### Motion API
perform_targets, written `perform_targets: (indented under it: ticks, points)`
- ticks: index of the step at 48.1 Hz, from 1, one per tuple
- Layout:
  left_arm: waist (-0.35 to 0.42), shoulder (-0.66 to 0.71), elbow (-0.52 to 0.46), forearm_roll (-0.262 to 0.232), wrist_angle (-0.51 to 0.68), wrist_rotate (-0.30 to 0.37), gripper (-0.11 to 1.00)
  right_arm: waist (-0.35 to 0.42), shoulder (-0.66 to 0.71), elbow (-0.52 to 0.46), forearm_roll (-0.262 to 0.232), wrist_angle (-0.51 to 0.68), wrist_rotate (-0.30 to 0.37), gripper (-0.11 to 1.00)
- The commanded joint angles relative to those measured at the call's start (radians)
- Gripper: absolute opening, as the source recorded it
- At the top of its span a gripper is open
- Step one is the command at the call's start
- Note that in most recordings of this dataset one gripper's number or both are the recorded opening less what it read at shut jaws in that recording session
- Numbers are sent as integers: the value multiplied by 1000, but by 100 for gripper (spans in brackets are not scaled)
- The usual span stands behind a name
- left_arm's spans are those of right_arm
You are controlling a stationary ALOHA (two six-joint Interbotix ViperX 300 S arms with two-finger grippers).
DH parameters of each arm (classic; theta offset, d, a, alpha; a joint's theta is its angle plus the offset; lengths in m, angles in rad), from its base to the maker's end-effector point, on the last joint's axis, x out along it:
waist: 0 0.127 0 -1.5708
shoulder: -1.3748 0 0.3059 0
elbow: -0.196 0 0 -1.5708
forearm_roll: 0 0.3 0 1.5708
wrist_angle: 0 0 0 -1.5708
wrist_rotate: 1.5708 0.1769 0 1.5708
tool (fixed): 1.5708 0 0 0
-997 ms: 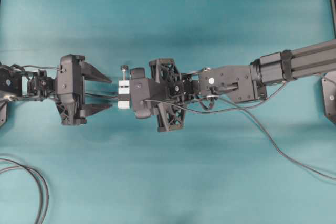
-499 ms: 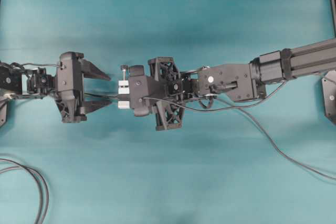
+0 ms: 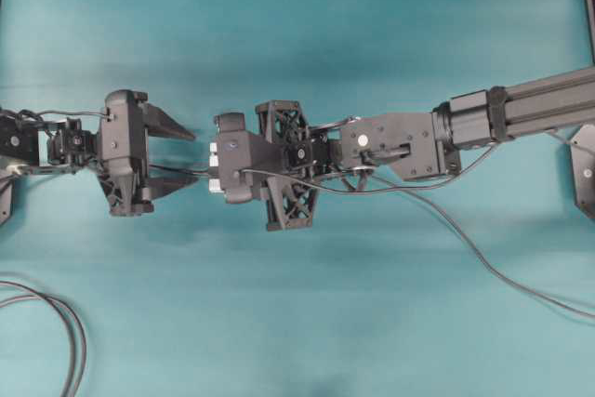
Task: Insert the USB cable into the female connector supported by the left arm.
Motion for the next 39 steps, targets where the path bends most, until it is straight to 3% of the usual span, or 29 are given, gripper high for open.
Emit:
perform_targets:
  ticks: [1, 39]
  points:
    - [2, -8, -6, -2, -6, -2, 85, -2, -15, -26, -3, 5, 2, 21]
    - [2, -8, -14, -2, -5, 2, 85, -14, -6, -44, -3, -6, 8, 21]
